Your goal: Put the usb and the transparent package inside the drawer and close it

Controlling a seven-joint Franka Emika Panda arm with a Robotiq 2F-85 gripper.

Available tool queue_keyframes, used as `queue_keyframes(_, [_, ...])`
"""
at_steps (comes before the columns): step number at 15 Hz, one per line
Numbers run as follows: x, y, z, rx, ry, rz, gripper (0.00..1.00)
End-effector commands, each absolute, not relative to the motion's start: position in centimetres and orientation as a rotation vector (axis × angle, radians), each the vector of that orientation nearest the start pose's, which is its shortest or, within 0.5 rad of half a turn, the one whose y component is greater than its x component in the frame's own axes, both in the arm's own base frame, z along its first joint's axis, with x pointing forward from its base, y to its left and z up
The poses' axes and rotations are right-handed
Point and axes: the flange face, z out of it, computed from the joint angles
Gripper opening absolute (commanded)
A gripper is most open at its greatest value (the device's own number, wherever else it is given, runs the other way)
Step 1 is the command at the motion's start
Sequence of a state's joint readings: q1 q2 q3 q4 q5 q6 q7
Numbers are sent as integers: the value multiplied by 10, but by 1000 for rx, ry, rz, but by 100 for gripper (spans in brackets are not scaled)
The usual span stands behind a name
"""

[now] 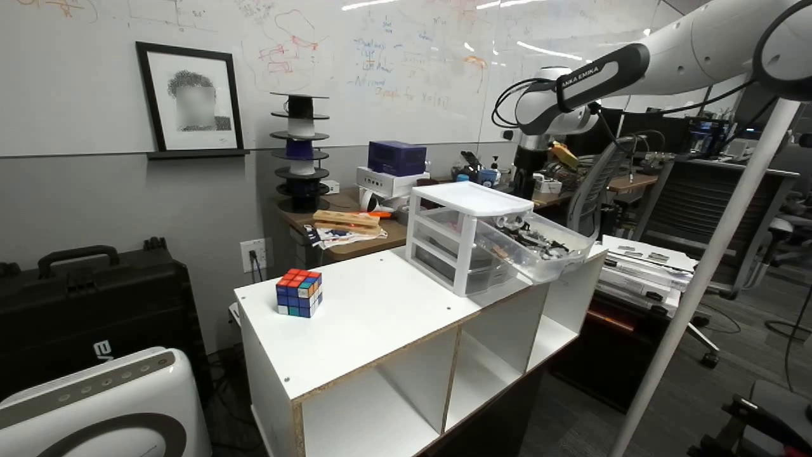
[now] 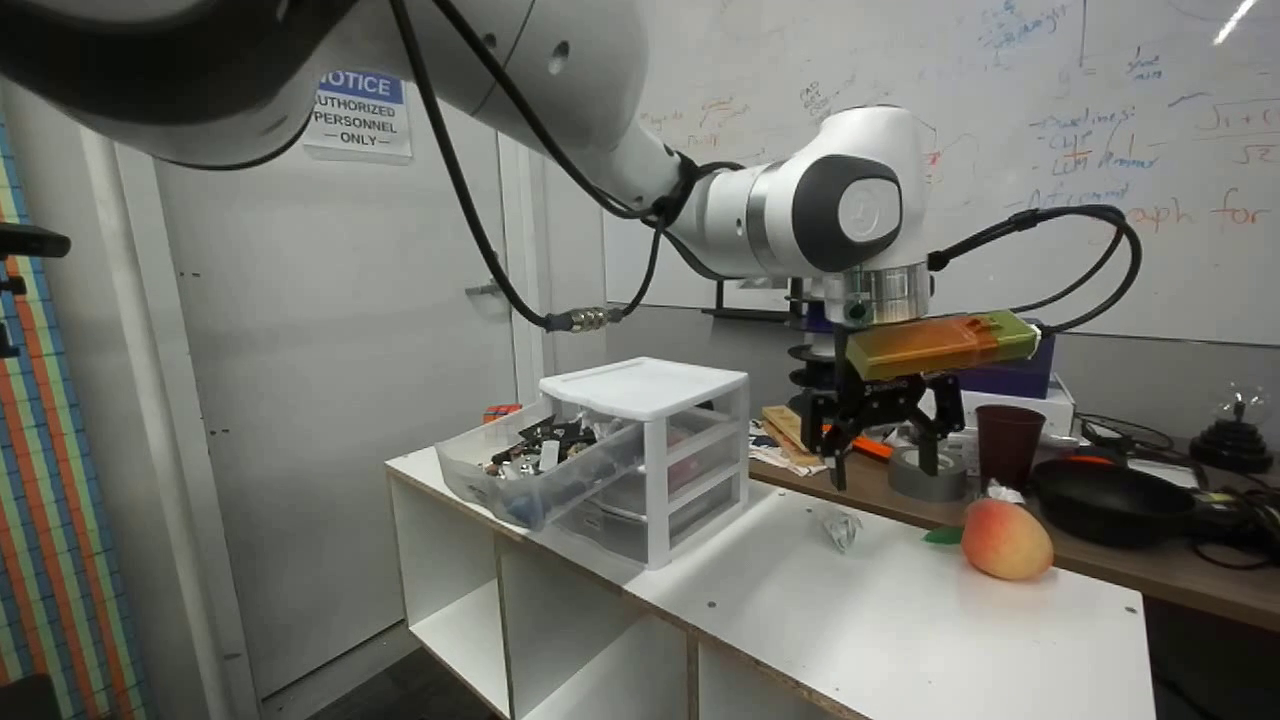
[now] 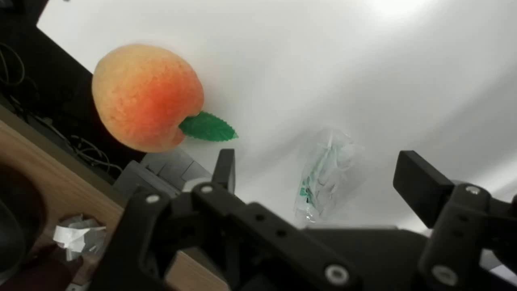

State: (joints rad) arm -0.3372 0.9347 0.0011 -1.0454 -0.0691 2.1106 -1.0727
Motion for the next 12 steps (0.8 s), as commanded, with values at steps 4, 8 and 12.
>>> queue_keyframes(4, [763,-253,245,-2719,-1545,-260,100])
queue_keyframes(8, [765,-240,219,-2614,-1630,-208,100])
queue_keyframes(12, [765,-237,205,-2581,-1689,-120,66])
